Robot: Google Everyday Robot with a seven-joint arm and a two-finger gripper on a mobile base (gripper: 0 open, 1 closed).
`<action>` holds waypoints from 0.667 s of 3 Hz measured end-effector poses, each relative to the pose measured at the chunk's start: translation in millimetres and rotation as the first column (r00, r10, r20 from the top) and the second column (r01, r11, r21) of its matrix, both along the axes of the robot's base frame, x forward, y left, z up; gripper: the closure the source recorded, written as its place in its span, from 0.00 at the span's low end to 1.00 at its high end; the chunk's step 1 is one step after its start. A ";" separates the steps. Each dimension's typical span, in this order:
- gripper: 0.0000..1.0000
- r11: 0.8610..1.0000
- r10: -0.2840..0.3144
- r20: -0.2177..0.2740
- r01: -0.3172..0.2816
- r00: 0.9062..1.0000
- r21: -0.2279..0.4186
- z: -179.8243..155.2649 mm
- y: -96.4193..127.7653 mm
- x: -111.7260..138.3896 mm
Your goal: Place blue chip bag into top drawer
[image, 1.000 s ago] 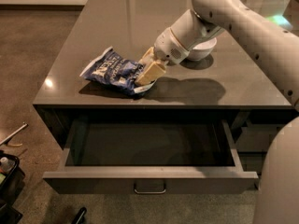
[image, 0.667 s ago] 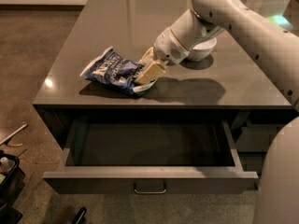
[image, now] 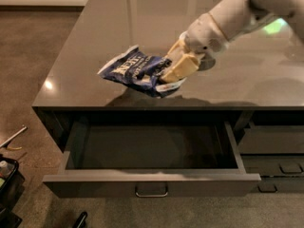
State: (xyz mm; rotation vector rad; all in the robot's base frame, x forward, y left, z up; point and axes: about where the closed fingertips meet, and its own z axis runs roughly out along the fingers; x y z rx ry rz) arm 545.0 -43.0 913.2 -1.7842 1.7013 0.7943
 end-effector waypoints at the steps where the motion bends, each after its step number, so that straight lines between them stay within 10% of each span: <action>1: 1.00 0.991 -0.134 0.009 0.134 0.991 0.000 18.3 -39.0 -52.2; 2: 1.00 0.950 -0.314 0.058 0.313 0.948 0.012 25.8 -56.0 -93.7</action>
Offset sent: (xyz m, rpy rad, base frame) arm -0.1204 -0.1129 -0.0622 0.0280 -0.0976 -0.8255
